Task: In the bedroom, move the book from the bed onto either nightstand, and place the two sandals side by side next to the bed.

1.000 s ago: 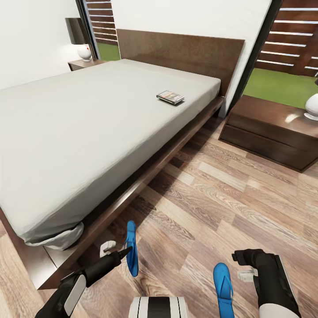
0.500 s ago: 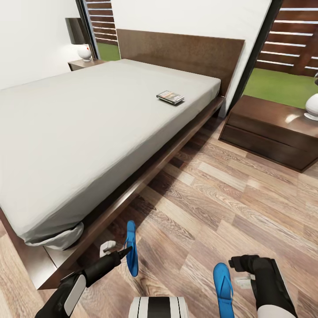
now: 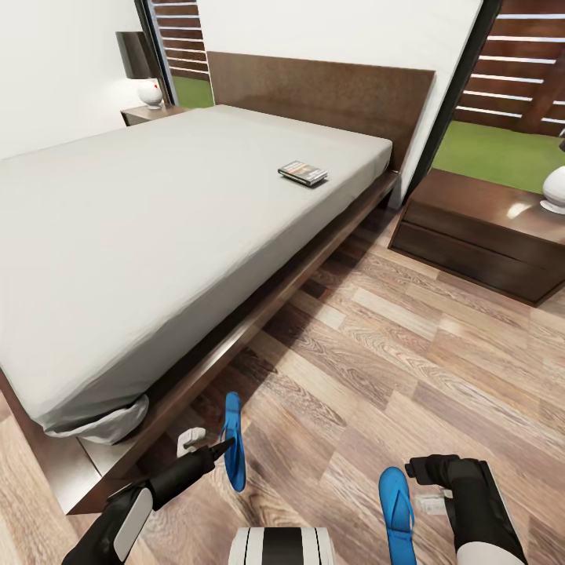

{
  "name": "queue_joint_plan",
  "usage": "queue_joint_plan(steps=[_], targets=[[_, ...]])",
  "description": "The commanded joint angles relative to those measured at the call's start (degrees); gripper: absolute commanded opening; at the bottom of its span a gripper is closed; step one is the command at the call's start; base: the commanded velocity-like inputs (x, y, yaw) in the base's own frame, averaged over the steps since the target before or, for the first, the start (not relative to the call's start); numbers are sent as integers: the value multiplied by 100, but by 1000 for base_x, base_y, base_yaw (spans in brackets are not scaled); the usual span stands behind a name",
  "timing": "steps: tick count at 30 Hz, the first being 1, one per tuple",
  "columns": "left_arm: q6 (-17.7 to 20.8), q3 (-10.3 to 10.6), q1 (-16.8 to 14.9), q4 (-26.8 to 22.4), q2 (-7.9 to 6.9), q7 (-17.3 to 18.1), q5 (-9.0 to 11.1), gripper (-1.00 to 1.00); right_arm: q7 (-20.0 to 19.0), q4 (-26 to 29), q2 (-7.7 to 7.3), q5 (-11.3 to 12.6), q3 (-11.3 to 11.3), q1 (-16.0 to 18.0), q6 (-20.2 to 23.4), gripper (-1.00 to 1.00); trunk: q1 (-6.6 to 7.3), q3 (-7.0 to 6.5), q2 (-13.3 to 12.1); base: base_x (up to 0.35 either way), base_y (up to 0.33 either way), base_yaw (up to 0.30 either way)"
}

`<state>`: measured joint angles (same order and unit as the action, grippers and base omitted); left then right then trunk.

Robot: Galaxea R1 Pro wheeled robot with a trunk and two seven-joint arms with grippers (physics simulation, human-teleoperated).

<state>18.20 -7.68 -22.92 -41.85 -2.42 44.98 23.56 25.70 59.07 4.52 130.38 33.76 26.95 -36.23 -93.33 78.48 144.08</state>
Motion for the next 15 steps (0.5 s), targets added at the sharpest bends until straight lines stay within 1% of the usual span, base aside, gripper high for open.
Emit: queue_joint_plan(steps=[1,7,15], targets=[[52,-5,-2,1,0,10,44,-100,5,8,5,23,17,4,-25,100,1,4,2,0,0,0],[52,-5,-2,-3,1,10,41,-100,5,8,5,23,17,4,-17,100,1,4,2,0,1,0],[52,-5,-2,-1,0,10,43,-100,5,8,5,23,17,4,-16,100,1,4,2,0,43,0]])
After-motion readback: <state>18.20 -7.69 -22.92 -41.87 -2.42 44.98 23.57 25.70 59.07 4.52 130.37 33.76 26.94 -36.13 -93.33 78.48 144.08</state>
